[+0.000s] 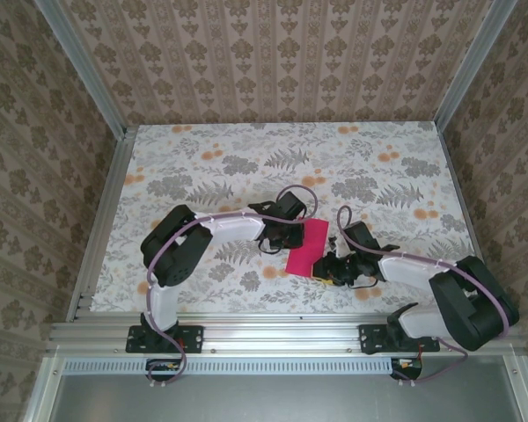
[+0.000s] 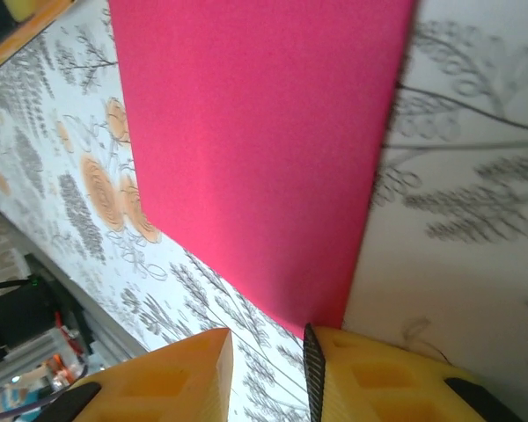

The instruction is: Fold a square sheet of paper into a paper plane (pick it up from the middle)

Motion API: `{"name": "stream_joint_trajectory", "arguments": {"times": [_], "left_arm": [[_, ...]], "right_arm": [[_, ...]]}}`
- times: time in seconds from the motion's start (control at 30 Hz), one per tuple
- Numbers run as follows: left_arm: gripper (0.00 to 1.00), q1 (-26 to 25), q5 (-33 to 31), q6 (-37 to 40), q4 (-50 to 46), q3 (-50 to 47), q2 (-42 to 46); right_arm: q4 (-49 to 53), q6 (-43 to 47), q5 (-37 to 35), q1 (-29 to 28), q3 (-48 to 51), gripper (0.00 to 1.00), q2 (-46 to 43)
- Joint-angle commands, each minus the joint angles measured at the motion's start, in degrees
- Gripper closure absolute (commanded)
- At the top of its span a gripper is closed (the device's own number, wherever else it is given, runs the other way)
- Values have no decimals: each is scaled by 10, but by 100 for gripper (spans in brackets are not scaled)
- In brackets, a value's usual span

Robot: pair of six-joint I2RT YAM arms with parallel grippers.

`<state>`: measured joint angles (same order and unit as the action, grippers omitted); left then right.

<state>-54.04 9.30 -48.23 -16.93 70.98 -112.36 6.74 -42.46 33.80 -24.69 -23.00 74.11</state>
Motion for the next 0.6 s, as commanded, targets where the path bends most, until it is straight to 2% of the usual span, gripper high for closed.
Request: {"name": "stream_joint_trajectory", "arguments": {"times": [0.0,0.13,0.2,0.3,0.57], "left_arm": [[100,-19,-20,-12,-48,9,40],[98,-35,-57,-22,-63,14,79],[91,-37,-81,-33,-66,9,104],[79,-31,-109,-43,-62,-14,137],[66,43,-42,-47,16,-114,186]], "right_arm": [[120,47,-63,4,-50,69,-58],[205,87,-138,22,-107,60,-93],[231,104,-160,27,-137,53,-87],[235,106,-162,27,-166,52,-52],[181,53,-167,11,-197,53,43]]}}
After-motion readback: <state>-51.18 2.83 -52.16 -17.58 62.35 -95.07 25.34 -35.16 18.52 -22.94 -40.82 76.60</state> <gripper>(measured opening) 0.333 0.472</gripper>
